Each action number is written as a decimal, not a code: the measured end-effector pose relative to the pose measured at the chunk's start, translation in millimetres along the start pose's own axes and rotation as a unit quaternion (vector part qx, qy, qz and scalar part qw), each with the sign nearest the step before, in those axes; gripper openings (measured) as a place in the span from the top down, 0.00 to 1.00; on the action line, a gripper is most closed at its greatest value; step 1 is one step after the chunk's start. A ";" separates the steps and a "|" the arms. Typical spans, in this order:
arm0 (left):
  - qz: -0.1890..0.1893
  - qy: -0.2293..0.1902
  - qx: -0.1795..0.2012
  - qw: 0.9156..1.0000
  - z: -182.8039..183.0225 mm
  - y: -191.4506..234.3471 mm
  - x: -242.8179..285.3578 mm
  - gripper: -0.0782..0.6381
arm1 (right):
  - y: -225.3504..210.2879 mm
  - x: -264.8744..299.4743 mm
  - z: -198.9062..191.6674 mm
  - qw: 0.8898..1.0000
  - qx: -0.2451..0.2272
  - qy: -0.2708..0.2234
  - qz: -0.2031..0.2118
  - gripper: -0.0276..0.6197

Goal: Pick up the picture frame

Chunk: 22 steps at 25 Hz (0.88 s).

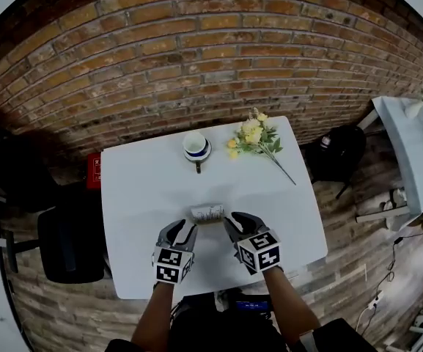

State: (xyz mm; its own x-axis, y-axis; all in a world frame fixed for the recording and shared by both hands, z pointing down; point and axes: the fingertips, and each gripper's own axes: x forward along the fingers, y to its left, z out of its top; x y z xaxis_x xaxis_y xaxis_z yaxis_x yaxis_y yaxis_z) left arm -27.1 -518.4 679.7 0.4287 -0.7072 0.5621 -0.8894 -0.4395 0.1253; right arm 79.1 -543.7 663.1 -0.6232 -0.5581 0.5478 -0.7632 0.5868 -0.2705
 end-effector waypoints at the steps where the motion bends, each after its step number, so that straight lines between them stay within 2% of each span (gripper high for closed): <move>1: -0.004 0.005 0.003 1.000 -2.6 0.9 6.0 0.71 | -1.5 5.6 -2.0 1.000 -0.001 0.004 0.000 0.77; 5: -0.020 0.023 0.014 0.999 -10.4 3.0 27.7 0.68 | -3.6 26.7 -10.3 1.000 -0.010 0.023 0.000 0.73; 13: -0.037 0.047 0.023 0.998 -17.1 4.4 49.6 0.68 | -1.0 50.2 -25.4 0.997 -0.050 0.060 0.003 0.72; 22: -0.027 0.046 0.023 0.998 -20.7 4.8 50.9 0.68 | -6.8 56.0 -38.1 0.996 -0.052 0.068 -0.019 0.75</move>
State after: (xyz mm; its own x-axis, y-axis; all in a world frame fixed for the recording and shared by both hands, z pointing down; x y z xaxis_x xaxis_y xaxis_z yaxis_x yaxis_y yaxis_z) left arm -12.8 -545.1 725.8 0.4584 -0.6288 0.6280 -0.8560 -0.5026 0.1216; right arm 55.9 -556.6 725.8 -0.5602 -0.5011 0.6596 -0.7594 0.6288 -0.1673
